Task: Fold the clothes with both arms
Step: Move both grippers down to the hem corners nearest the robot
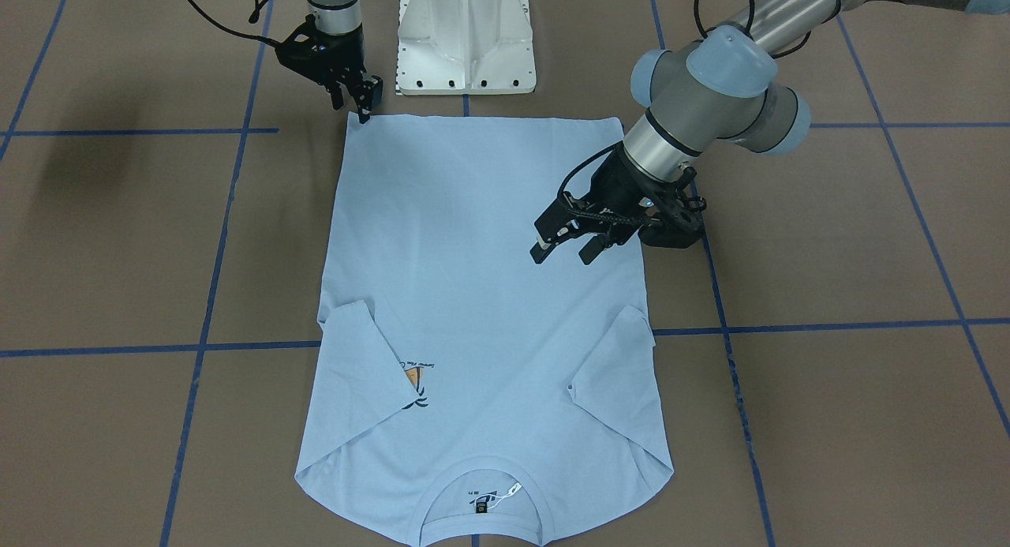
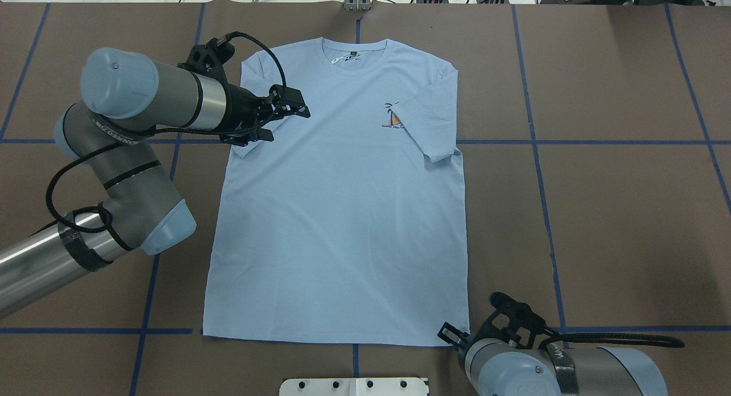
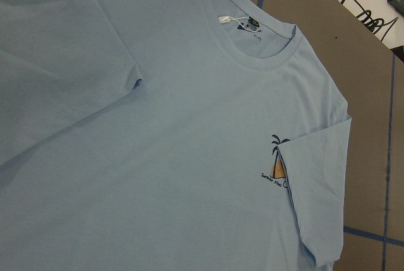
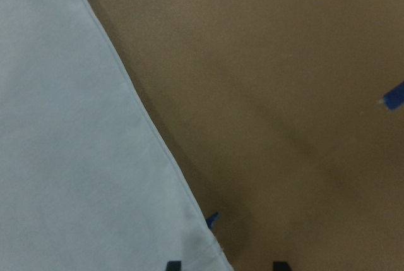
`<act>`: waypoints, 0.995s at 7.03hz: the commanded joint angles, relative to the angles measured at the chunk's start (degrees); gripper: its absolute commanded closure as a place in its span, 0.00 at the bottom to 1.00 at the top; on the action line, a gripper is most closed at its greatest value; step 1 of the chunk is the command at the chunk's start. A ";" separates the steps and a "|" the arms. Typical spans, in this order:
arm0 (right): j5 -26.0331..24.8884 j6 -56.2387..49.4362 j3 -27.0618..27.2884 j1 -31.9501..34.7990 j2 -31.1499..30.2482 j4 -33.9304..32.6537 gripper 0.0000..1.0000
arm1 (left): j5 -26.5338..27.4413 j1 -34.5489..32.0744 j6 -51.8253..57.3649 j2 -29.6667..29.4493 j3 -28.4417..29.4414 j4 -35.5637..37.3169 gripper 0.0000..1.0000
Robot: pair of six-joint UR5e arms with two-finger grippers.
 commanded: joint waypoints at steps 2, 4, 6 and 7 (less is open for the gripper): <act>0.27 0.39 0.37 0.21 0.39 -0.09 1.00 | 0.20 0.01 -0.03 0.36 -0.33 0.24 0.04; 0.27 0.31 0.90 0.91 0.48 0.00 1.00 | -0.07 0.44 -1.51 0.19 -3.04 0.50 0.01; 0.44 0.22 1.96 1.01 0.48 0.00 1.00 | 1.59 8.31 -1.96 7.79 -13.80 5.99 0.01; 0.53 0.04 2.05 1.09 0.65 0.00 1.00 | 10.83 17.06 -1.96 14.80 -22.31 14.05 0.01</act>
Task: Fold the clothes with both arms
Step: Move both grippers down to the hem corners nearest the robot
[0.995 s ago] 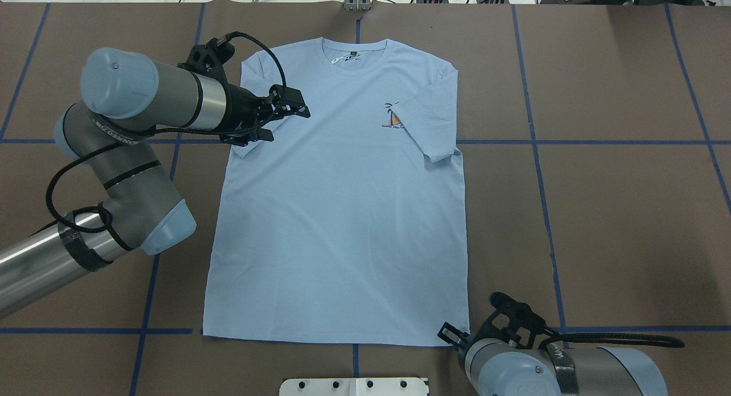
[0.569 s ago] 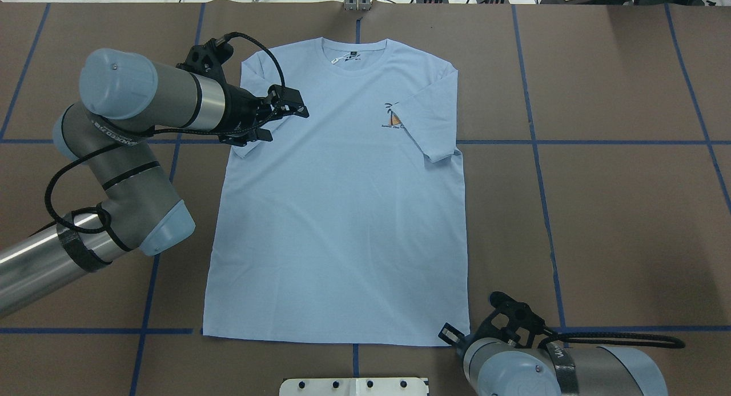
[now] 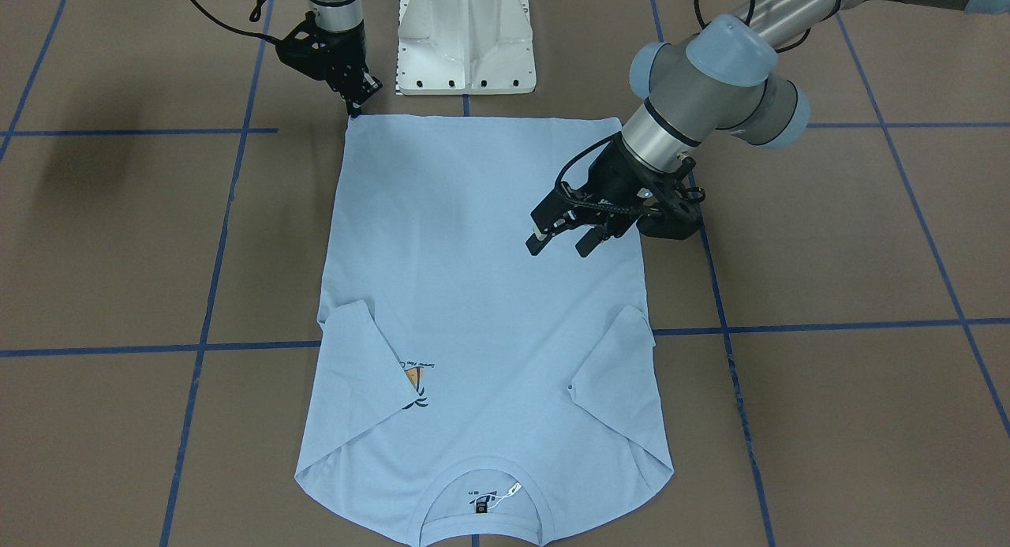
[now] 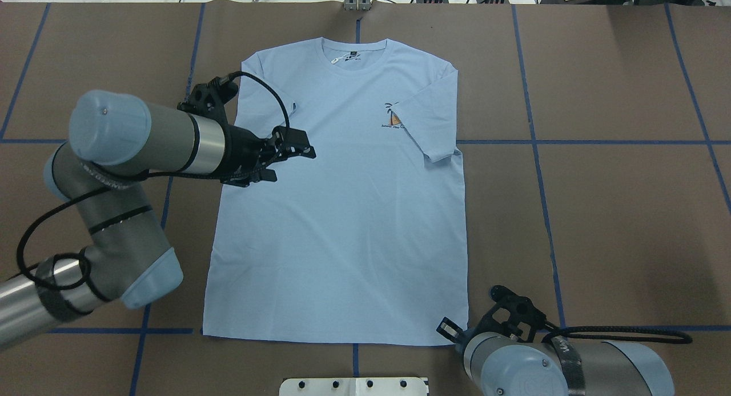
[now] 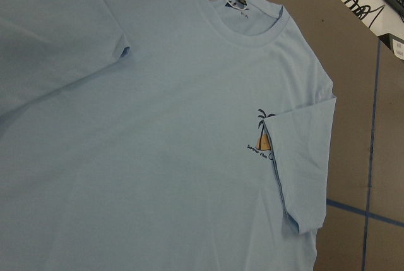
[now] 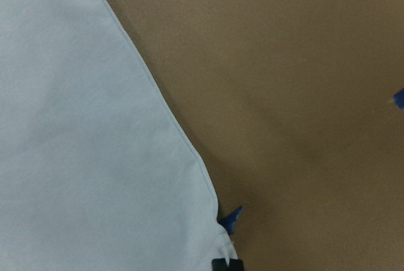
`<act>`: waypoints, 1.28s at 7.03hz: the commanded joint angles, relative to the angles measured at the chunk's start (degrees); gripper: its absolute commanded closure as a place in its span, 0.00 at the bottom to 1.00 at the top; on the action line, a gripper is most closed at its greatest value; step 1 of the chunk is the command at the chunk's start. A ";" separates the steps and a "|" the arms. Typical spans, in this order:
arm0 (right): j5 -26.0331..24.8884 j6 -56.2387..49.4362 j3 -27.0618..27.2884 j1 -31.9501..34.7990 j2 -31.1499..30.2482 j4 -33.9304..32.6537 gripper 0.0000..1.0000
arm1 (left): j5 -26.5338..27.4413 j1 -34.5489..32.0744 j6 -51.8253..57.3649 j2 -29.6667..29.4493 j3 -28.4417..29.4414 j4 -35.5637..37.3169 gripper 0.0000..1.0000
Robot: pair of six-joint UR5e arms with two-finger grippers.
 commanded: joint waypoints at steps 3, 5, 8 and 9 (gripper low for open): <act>0.61 -0.50 0.39 0.97 0.04 0.00 1.00 | 14.80 17.95 -6.68 12.71 -14.34 21.08 0.02; 0.53 -0.41 0.40 1.41 0.12 0.00 1.00 | 15.16 19.64 -6.88 12.98 -14.08 25.59 0.07; 0.44 -0.41 0.48 1.77 0.04 0.00 1.00 | 15.16 20.43 -6.88 13.07 -13.81 31.40 0.19; 0.44 -0.41 0.48 1.77 0.12 0.00 1.00 | 15.16 20.78 -6.97 13.94 -12.77 31.50 0.22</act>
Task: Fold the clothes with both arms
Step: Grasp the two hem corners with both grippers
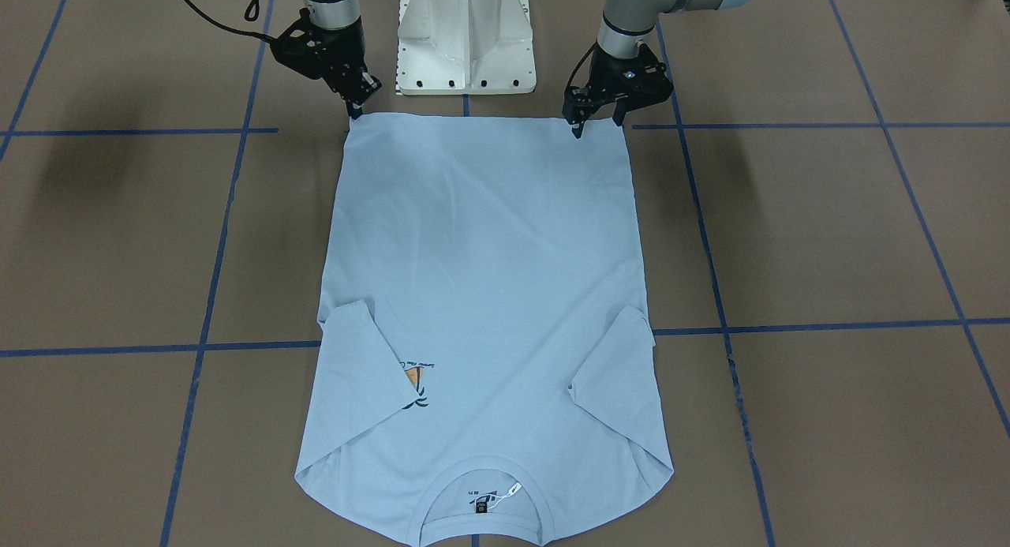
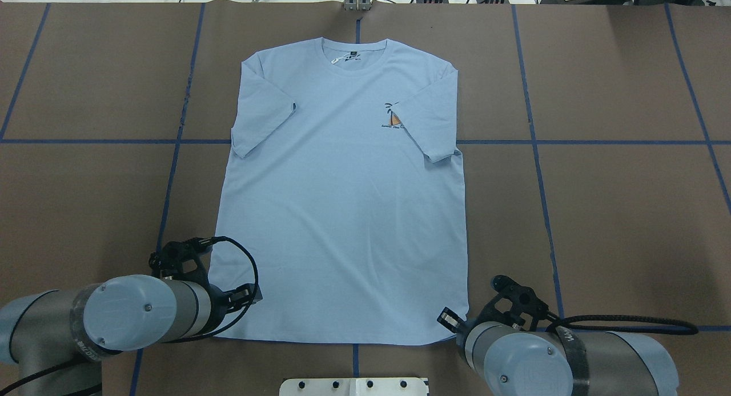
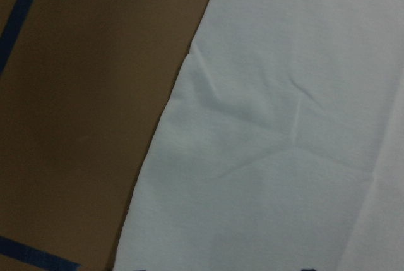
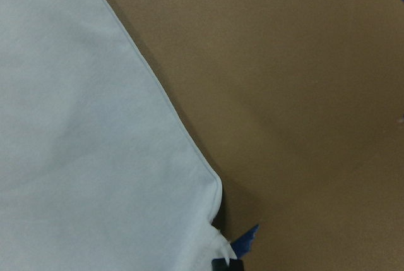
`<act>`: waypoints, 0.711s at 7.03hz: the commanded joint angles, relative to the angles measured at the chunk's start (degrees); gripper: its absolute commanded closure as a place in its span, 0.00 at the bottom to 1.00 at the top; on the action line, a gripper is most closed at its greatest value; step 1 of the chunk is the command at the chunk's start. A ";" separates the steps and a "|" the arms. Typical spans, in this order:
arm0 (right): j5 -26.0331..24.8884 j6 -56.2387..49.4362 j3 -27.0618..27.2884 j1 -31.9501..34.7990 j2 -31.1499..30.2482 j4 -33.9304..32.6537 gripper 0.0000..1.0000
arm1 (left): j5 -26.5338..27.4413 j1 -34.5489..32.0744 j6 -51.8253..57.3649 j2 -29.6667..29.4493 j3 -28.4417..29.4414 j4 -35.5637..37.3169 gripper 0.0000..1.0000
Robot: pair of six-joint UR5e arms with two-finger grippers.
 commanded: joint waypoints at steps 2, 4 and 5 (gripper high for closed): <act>-0.03 0.00 -0.17 -0.06 0.02 0.00 1.00 | -0.27 0.47 -0.07 1.06 0.65 0.80 0.30; -0.12 0.09 -0.08 -0.06 0.11 0.00 1.00 | -0.62 0.65 0.02 1.85 0.13 0.80 0.36; -0.12 0.09 -0.08 -0.06 0.11 0.00 1.00 | -0.62 1.26 -0.07 1.85 0.13 0.80 0.36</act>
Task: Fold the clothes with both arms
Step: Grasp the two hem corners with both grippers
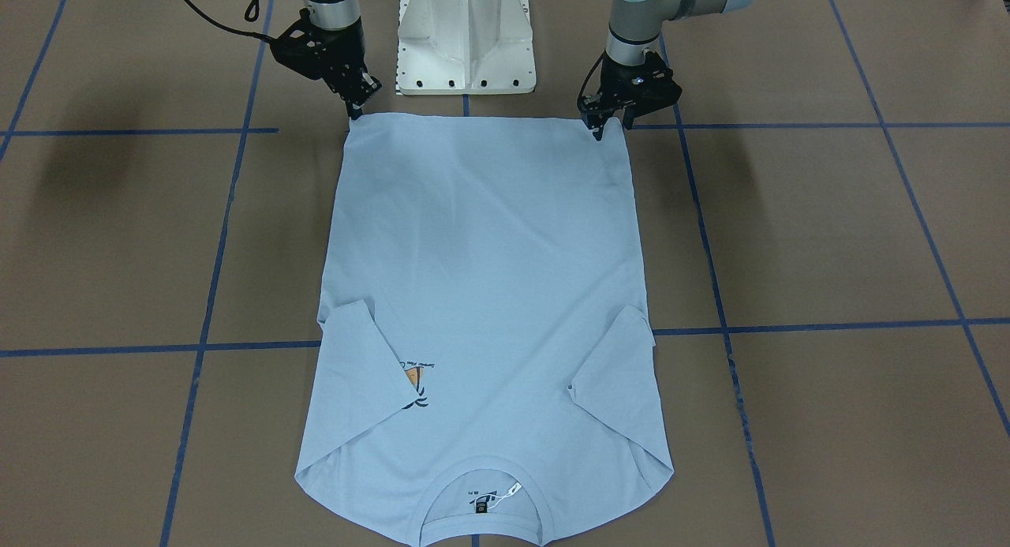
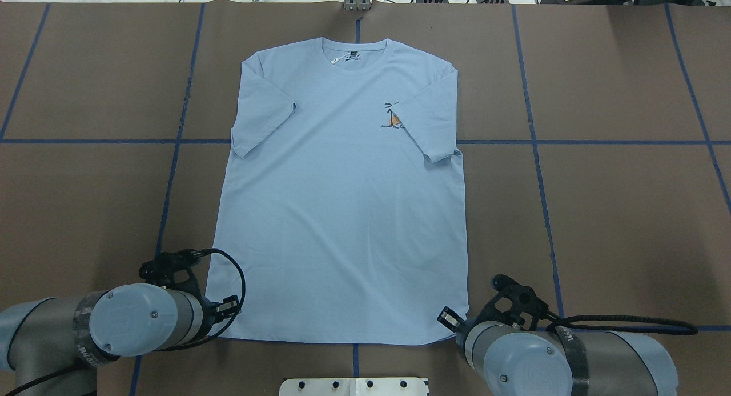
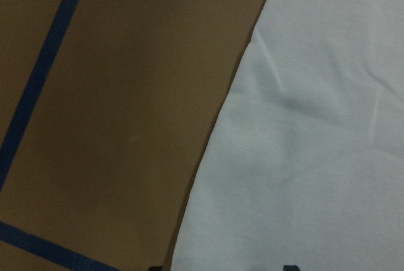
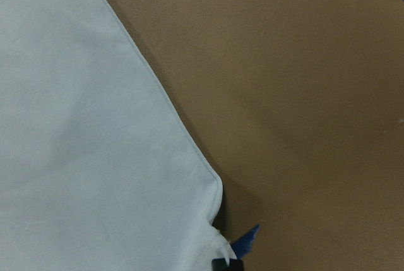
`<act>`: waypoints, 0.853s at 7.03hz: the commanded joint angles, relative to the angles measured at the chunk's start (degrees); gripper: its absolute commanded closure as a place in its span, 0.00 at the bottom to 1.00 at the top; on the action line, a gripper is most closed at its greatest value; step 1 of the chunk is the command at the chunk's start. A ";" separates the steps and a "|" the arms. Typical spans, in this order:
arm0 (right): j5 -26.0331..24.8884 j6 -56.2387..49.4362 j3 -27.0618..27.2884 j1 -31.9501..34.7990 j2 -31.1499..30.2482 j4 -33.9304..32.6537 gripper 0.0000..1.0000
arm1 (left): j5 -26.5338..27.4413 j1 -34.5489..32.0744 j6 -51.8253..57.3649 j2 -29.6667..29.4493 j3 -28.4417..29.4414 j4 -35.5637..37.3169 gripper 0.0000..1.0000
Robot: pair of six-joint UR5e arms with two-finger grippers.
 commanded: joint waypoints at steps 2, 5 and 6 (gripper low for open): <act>-0.01 0.10 0.02 -0.09 0.03 0.00 1.00 | -0.20 1.04 -0.06 2.04 -1.21 0.03 0.41; -0.10 0.10 0.02 0.08 -0.06 0.00 1.00 | -0.37 1.92 -0.84 2.05 -1.04 -0.06 0.81; -0.10 0.10 0.02 0.08 -0.06 0.00 1.00 | -0.55 2.01 -0.85 1.96 -1.04 -0.06 1.00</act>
